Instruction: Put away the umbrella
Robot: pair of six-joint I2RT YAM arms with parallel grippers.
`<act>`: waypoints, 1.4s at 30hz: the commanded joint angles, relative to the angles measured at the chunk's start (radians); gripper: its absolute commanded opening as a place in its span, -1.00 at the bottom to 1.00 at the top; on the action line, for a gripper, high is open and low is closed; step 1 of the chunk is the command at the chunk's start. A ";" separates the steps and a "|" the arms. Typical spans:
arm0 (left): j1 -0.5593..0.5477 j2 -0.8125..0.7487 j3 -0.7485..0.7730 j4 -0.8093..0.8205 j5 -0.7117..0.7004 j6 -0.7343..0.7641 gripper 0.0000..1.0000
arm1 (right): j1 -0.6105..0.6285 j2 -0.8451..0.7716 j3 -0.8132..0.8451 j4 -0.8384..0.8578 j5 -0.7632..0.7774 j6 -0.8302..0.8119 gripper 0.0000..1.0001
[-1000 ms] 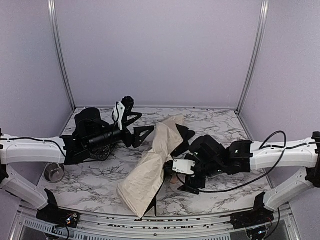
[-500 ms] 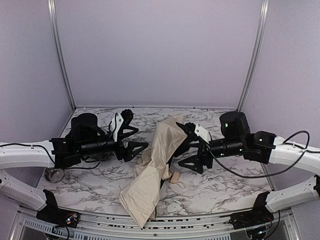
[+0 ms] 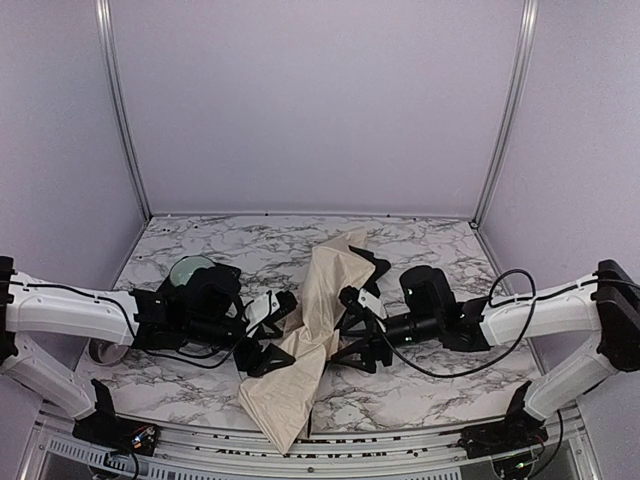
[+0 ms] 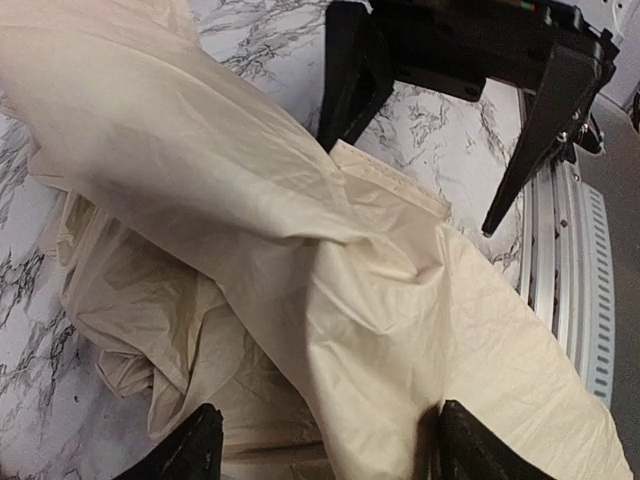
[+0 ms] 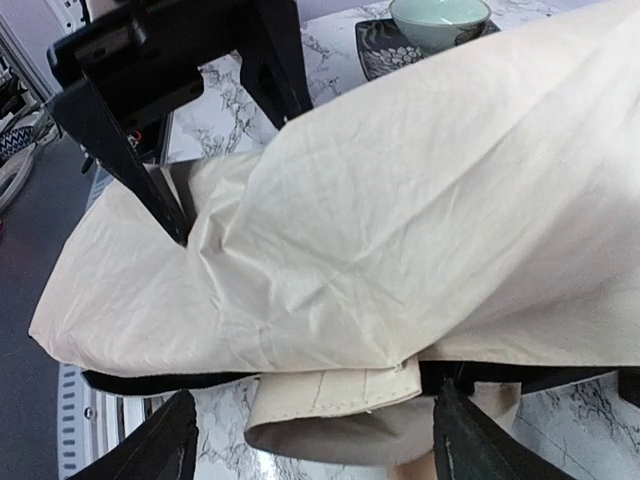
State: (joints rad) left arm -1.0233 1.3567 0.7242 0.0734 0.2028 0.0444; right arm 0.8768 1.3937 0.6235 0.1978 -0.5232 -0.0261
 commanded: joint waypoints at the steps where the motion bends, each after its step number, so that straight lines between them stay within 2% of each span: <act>1: 0.001 0.048 0.004 -0.035 0.040 -0.007 0.36 | -0.001 0.087 0.043 0.169 -0.055 0.008 0.48; 2: 0.001 0.060 0.004 -0.034 0.050 -0.008 0.31 | -0.001 0.113 0.054 0.150 -0.064 0.001 0.35; 5: 0.000 0.084 0.004 -0.032 0.066 -0.008 0.15 | -0.003 0.153 0.089 0.091 -0.066 -0.031 -0.23; 9: 0.000 0.109 0.004 -0.024 0.098 -0.002 -0.12 | -0.029 0.130 0.103 0.052 -0.080 -0.049 -0.75; 10: 0.001 0.119 0.004 -0.024 0.107 0.002 -0.23 | -0.029 0.128 0.111 0.044 -0.083 -0.048 -0.95; 11: 0.000 0.129 0.017 -0.025 0.111 0.005 -0.40 | -0.045 0.127 0.123 0.035 -0.085 -0.048 -1.00; 14: 0.001 0.153 0.030 -0.012 0.090 0.014 -0.87 | -0.072 0.134 0.173 -0.014 -0.107 -0.055 -1.00; 16: 0.004 0.156 0.024 0.036 0.038 0.017 -1.00 | -0.084 0.125 0.216 -0.055 -0.111 -0.065 -1.00; 21: 0.046 0.204 0.064 0.233 -0.161 0.030 -1.00 | -0.138 0.058 0.375 -0.249 -0.083 -0.115 -1.00; 26: 0.060 0.351 0.183 0.434 -0.246 0.103 -1.00 | -0.139 0.027 0.553 -0.473 -0.044 -0.149 -1.00; 29: 0.063 0.434 0.238 0.578 -0.271 0.151 -1.00 | -0.134 0.001 0.602 -0.524 -0.045 -0.104 -1.00; 32: 0.065 0.501 0.295 0.706 -0.295 0.161 -1.00 | -0.097 -0.020 0.590 -0.515 -0.035 -0.012 -1.00; 36: 0.074 0.577 0.302 0.902 -0.287 0.168 -1.00 | -0.004 -0.012 0.494 -0.443 -0.001 0.085 -1.00; 39: 0.094 0.593 0.259 0.934 -0.259 0.153 -1.00 | 0.008 -0.041 0.398 -0.372 0.012 0.145 -1.00; 42: 0.097 0.573 0.170 0.954 -0.245 0.171 -1.00 | -0.016 -0.123 0.357 -0.372 0.086 0.146 -1.00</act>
State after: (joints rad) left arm -0.9394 1.9415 0.9798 0.9077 -0.0589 0.1925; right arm 0.8875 1.3647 0.9947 -0.2062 -0.5243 0.0597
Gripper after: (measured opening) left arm 0.007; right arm 0.005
